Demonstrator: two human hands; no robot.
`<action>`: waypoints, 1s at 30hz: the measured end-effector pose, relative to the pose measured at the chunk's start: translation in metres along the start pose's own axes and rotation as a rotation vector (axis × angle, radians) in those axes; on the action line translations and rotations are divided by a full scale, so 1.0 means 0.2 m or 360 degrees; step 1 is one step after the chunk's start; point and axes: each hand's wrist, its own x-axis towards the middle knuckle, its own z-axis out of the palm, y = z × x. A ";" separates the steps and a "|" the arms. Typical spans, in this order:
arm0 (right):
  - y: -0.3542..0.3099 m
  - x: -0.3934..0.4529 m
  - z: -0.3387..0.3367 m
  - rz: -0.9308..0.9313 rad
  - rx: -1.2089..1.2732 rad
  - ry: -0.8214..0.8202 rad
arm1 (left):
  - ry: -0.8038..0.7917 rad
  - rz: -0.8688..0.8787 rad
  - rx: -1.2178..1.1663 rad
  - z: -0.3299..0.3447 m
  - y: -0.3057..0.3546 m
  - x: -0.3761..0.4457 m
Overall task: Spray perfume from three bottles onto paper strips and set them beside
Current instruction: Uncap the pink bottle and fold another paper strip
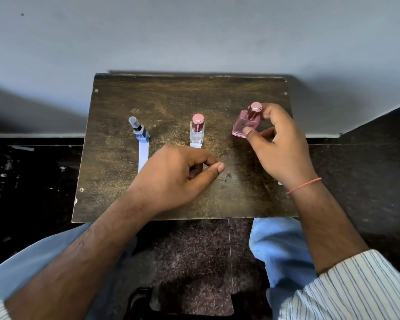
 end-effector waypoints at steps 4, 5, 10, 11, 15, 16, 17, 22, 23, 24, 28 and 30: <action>-0.01 -0.01 0.01 0.0025 0.0018 -0.0019 | 0.0166 0.0058 -0.0046 -0.02 -0.01 -0.01; -0.01 -0.01 0.01 0.0020 0.0018 -0.0030 | 0.0225 0.0077 -0.0065 -0.03 -0.01 -0.01; -0.05 -0.02 0.00 -0.0019 0.0140 -0.0169 | 0.0437 0.0125 -0.0222 -0.05 -0.01 0.00; -0.06 -0.02 -0.01 -0.0044 0.0192 -0.0225 | 0.0466 0.0122 -0.0269 -0.05 -0.01 0.00; -0.10 -0.05 -0.04 -0.0165 0.0463 -0.0495 | 0.0539 0.0082 -0.0419 -0.06 0.00 0.00; -0.11 -0.06 -0.04 -0.0179 0.0524 -0.0567 | 0.0544 0.0076 -0.0437 -0.06 0.00 0.01; -0.12 -0.06 -0.05 -0.0189 0.0573 -0.0639 | 0.0539 0.0072 -0.0456 -0.06 0.00 0.01; -0.15 -0.08 -0.05 -0.0178 0.0689 -0.0871 | 0.0386 0.0083 -0.0529 -0.05 -0.01 0.01; -0.15 -0.08 -0.05 -0.0171 0.0690 -0.0902 | 0.0348 0.0078 -0.0553 -0.04 -0.01 0.01; -0.15 -0.08 -0.05 -0.0167 0.0682 -0.0928 | 0.0316 0.0072 -0.0581 -0.04 -0.02 0.01; -0.15 -0.08 -0.06 -0.0125 0.0616 -0.0951 | 0.0264 0.0055 -0.0636 -0.03 -0.02 0.02; -0.16 -0.08 -0.06 -0.0140 0.0587 -0.0970 | 0.0282 0.0032 -0.0690 -0.04 -0.02 0.02</action>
